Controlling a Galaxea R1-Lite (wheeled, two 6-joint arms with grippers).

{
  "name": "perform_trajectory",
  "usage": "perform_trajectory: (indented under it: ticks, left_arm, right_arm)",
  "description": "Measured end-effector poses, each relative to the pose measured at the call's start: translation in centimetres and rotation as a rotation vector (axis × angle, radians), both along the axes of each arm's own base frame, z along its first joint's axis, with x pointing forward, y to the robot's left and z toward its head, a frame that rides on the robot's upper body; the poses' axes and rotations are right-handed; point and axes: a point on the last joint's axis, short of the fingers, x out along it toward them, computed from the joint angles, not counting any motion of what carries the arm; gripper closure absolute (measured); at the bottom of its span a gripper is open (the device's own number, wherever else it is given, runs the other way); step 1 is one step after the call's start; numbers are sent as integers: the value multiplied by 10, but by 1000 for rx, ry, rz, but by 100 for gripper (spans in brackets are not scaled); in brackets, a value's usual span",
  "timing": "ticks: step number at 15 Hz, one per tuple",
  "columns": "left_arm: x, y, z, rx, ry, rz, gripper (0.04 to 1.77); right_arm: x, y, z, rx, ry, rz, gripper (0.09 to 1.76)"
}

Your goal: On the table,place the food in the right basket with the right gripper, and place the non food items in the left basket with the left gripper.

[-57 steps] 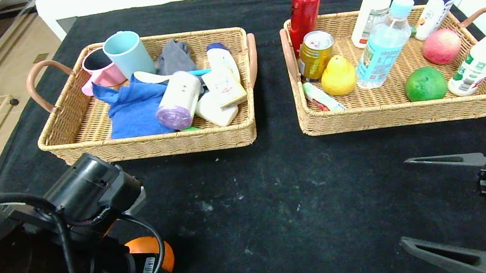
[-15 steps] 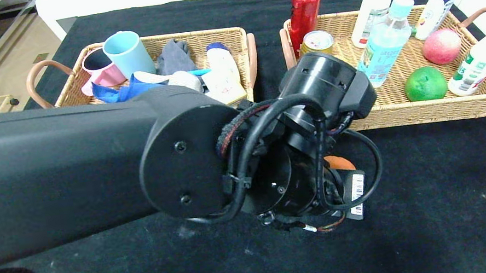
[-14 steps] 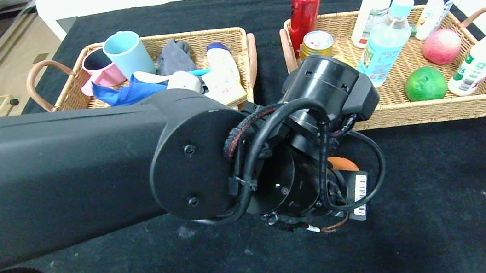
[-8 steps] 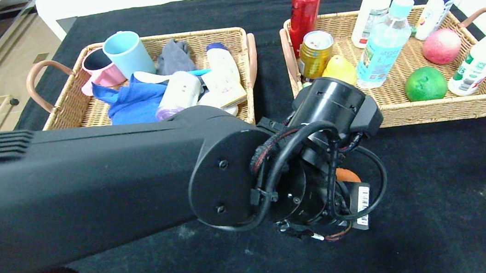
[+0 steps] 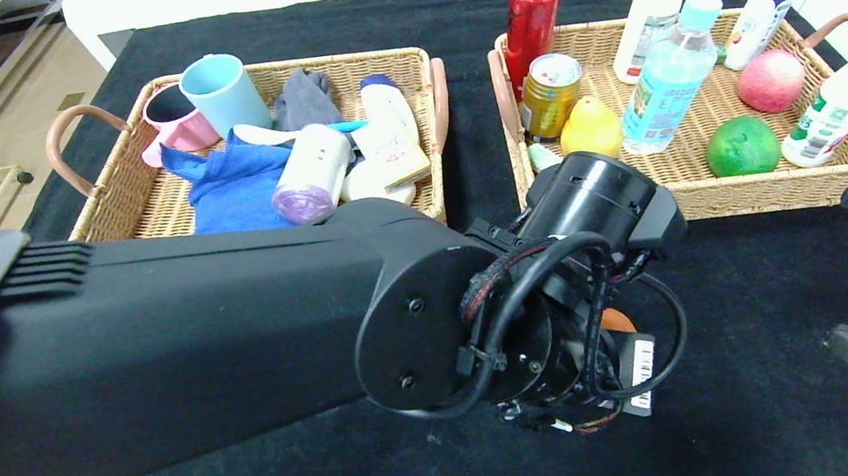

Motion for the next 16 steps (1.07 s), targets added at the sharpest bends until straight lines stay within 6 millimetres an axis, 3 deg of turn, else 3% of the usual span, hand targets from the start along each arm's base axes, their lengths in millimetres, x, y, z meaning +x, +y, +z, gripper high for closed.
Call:
perform_trajectory:
  ticks: [8,13,16]
  left_arm:
    - [-7,5,7,49,-63,52,25]
    - [-36,18,41,-21,-110,17,18]
    - [-47,39,54,-29,-136,26,15]
  right_arm:
    - [-3,-1,2,6,-12,5,14]
    - [-12,-4,7,23,-49,10,14]
    - [-13,-5,8,24,-51,6,14]
